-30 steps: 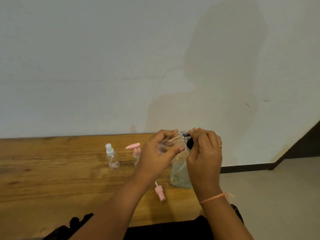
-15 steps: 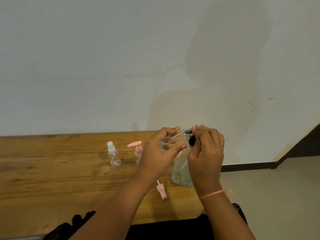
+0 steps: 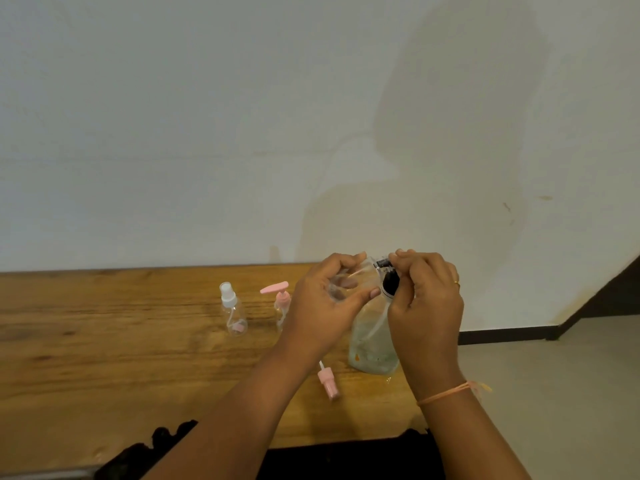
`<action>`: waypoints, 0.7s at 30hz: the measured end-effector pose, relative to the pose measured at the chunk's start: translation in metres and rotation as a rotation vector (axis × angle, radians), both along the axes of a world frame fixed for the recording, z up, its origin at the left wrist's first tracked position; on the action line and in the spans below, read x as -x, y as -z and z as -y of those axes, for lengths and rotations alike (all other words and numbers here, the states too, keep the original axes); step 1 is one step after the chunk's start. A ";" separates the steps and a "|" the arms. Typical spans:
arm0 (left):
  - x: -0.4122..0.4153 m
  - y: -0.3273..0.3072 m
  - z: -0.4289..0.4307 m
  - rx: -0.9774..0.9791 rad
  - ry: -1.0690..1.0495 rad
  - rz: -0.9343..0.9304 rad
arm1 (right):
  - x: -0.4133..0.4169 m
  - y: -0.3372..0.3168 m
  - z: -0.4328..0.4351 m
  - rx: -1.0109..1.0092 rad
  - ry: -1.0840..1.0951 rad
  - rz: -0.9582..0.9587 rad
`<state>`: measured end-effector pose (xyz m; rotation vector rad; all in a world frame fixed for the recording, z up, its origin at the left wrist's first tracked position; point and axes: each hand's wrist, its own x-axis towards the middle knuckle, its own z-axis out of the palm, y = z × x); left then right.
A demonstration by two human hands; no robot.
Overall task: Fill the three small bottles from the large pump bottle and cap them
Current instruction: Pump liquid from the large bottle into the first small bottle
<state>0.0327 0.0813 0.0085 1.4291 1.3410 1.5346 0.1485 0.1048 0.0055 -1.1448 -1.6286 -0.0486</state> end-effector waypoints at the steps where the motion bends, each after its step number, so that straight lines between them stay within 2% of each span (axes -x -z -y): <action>1: 0.000 0.001 -0.001 0.006 -0.003 -0.010 | 0.001 0.002 -0.001 -0.004 -0.001 0.002; 14: -0.002 -0.005 0.001 -0.051 0.027 0.008 | -0.007 -0.013 -0.002 -0.005 -0.016 0.058; 21: 0.002 0.001 -0.002 0.029 0.042 -0.045 | 0.005 0.011 -0.003 -0.035 0.026 -0.001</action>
